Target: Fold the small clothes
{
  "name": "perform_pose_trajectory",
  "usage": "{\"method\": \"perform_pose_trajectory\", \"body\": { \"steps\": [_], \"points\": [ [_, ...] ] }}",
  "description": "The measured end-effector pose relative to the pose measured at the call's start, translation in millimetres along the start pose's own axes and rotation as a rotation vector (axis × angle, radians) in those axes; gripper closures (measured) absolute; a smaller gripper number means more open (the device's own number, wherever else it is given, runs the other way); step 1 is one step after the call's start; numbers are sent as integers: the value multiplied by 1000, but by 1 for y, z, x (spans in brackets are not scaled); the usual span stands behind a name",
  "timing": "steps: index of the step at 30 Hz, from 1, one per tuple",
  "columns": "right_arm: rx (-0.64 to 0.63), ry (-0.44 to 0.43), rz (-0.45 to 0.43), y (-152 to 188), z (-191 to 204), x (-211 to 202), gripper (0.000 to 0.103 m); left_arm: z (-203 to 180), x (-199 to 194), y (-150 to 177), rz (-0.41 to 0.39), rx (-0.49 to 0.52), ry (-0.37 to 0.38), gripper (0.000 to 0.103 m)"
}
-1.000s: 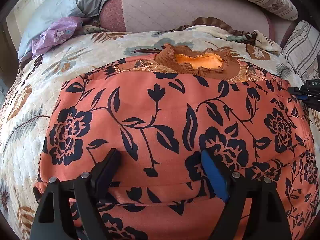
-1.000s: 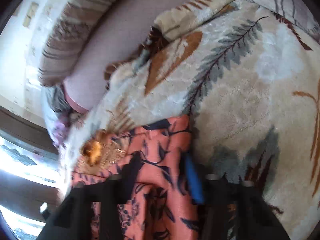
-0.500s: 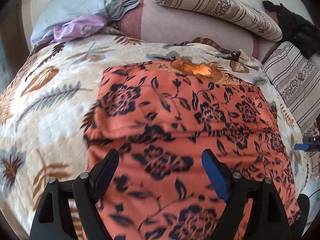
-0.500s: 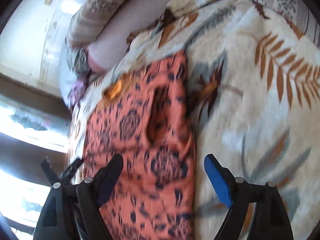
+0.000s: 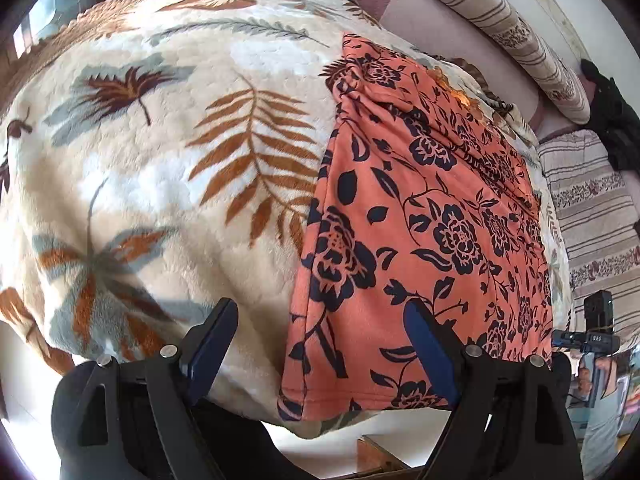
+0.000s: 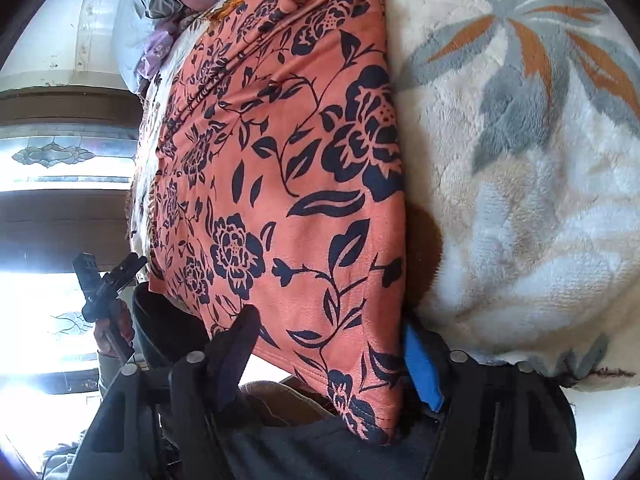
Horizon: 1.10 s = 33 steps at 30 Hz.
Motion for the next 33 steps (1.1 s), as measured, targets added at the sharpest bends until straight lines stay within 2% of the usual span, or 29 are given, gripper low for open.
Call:
{"method": "perform_pose_trajectory", "body": {
  "steps": [4,8,9,10,12,16,18,19,20,21,22,23,24,26,29,33],
  "points": [
    [7,-6,-32,5,-1,-1,44,6,7,9,29,-33,6,18],
    [9,-12,-58,9,-4,-2,44,1,12,19,51,-4,-22,18],
    [9,-10,-64,10,-4,-2,44,0,12,21,58,2,-25,22],
    [9,-10,-69,10,-5,-2,45,-1,11,23,65,8,-28,35],
    [6,-6,-81,10,-6,-4,45,-5,11,26,81,35,-30,52],
    [-26,1,-83,12,-5,-2,44,1,24,30,119,27,-60,52],
    [-11,-9,-87,11,-6,-3,44,1,24,30,109,22,-61,54],
    [-3,-14,-87,11,-7,-3,44,-1,22,29,103,32,-61,73],
    [1,-14,-85,11,-8,-3,45,-1,20,29,96,43,-62,86],
    [1,-5,-81,11,-8,-3,46,-2,18,29,89,47,-53,93],
    [1,10,-79,12,-9,-4,51,-3,15,28,78,51,-49,93],
    [3,34,-77,12,-10,-4,64,-4,11,28,67,58,-46,94],
    [6,58,-77,13,-11,-6,71,-4,6,27,53,59,-40,94],
    [5,65,-82,15,-13,-10,91,-6,-8,23,11,53,-23,95],
    [-14,31,-114,22,-6,-24,92,-6,-29,19,-45,42,15,95],
    [22,31,-116,21,-16,-23,92,1,-3,20,21,39,-12,94]
  ]
}}
Point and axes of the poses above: each gripper's, at about its wrist camera, not at the fingertips, and x roughly the way its jaws point, z to its left, y to its underside, the point moved 3 cm from there along x, roughly the way its jaws point, and after that the axes turned 4 degrees about -y, right-handed, at the moved point
